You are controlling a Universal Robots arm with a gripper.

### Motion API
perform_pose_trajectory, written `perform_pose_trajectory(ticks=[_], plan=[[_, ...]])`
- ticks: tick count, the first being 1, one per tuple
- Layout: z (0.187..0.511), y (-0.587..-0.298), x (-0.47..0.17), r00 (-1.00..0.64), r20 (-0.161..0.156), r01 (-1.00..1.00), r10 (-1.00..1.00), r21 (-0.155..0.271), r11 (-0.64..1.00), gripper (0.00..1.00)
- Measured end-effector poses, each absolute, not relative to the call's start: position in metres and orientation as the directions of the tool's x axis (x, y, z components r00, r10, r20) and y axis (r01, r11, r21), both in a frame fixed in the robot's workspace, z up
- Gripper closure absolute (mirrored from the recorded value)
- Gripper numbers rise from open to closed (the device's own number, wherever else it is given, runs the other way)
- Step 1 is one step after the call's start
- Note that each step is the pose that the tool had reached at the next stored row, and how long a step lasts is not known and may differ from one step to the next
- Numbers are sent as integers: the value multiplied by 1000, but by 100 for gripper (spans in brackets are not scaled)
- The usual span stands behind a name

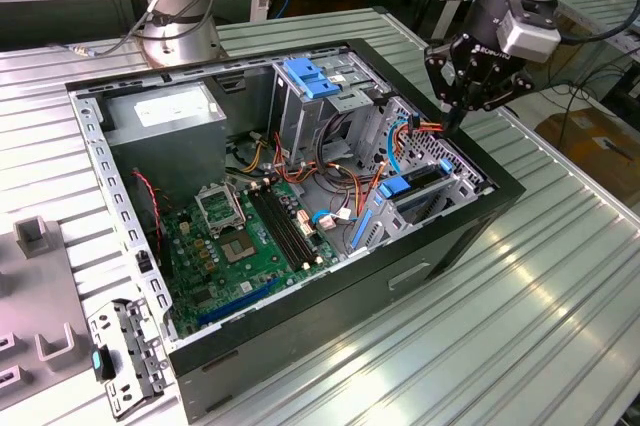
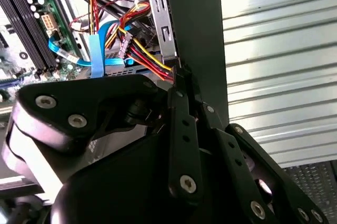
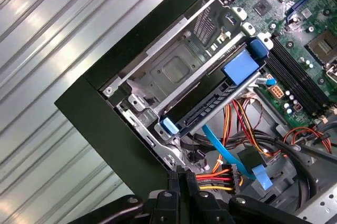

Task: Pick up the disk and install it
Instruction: 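Insert the first disk wire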

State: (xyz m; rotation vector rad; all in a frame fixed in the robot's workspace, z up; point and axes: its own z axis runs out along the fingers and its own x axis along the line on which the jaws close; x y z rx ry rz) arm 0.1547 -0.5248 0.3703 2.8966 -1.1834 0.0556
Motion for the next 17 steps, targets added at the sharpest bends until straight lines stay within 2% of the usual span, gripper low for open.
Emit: perform_pose_trajectory(ticks=[6, 17], plan=[[370, -525, 150, 681, 37, -731, -731, -2, -682, 84], [370, -525, 150, 491, 37, -871, -870, -2, -491, 84]])
